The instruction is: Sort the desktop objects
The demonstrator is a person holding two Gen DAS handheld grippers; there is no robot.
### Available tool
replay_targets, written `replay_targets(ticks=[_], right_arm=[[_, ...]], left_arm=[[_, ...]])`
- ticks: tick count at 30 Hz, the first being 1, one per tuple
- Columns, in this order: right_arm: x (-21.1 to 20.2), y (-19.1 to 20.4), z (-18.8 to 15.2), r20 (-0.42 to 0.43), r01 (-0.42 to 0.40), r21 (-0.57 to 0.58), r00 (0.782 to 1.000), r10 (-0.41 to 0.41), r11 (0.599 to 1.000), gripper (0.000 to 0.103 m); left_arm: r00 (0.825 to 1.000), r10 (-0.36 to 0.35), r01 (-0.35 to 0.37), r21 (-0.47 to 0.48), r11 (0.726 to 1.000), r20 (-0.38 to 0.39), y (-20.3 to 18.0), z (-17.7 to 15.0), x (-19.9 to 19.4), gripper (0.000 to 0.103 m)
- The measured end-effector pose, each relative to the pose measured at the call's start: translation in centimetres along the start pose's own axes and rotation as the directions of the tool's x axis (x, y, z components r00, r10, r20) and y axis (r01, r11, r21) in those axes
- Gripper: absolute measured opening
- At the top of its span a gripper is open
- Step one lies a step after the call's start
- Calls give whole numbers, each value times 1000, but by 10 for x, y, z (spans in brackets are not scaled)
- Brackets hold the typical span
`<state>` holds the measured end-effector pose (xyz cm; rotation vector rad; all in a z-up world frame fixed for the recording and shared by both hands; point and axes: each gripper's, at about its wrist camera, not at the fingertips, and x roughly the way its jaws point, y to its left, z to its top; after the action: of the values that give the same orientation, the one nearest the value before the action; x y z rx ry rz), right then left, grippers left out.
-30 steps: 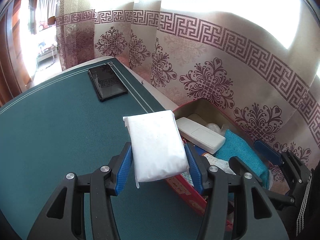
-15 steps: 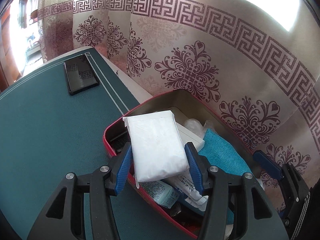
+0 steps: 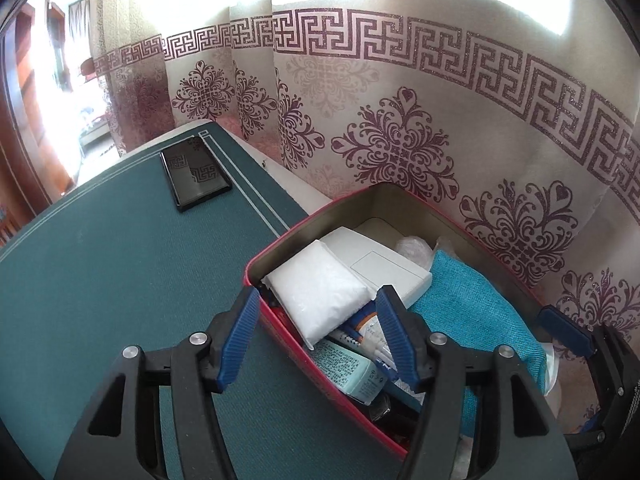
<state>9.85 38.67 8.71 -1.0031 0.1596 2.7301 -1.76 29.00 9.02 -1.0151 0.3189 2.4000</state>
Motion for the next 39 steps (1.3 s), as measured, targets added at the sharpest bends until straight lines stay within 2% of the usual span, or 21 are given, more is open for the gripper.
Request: replay_targets(ticks=[3, 5, 7, 12, 14, 17, 19, 22, 32, 39], right_arm=[[-3, -1, -4, -10, 4, 12, 1000, -4, 1000, 84], [-7, -2, -6, -15, 5, 20, 1000, -5, 1000, 84], [-11, -2, -7, -18, 8, 25, 1000, -8, 1000, 84], [-24, 2, -10, -5, 29, 18, 1000, -29, 999, 89], [-29, 5, -11, 1, 36, 15, 999, -36, 999, 91], [-38, 9, -12, 20, 45, 10, 999, -46, 999, 98], [-45, 12, -13, 36, 57, 6, 998, -57, 998, 102], [-53, 17, -13, 47, 72, -1, 996, -72, 997, 102], [-72, 38, -18, 87, 159, -72, 985, -152, 985, 102], [-80, 50, -24, 106, 188, -111, 979, -176, 976, 102]], left_arm=[[993, 106, -108, 46, 993, 47, -4, -4, -11, 66], [986, 150, -155, 71, 985, 75, -6, -7, -19, 72], [982, 165, -173, 84, 981, 94, -8, -11, -26, 74], [982, 156, -165, 75, 983, 110, -6, -21, -45, 76], [972, 193, -204, 71, 976, 130, -7, -27, -53, 84], [960, 227, -241, 69, 968, 166, -5, -36, -67, 85], [958, 233, -246, 58, 967, 169, -3, -39, -74, 85], [958, 233, -243, 41, 969, 168, 1, -46, -82, 85], [977, 178, -176, -21, 984, 119, 17, -64, -97, 85], [979, 183, -179, -49, 983, 88, 23, -72, -99, 85]])
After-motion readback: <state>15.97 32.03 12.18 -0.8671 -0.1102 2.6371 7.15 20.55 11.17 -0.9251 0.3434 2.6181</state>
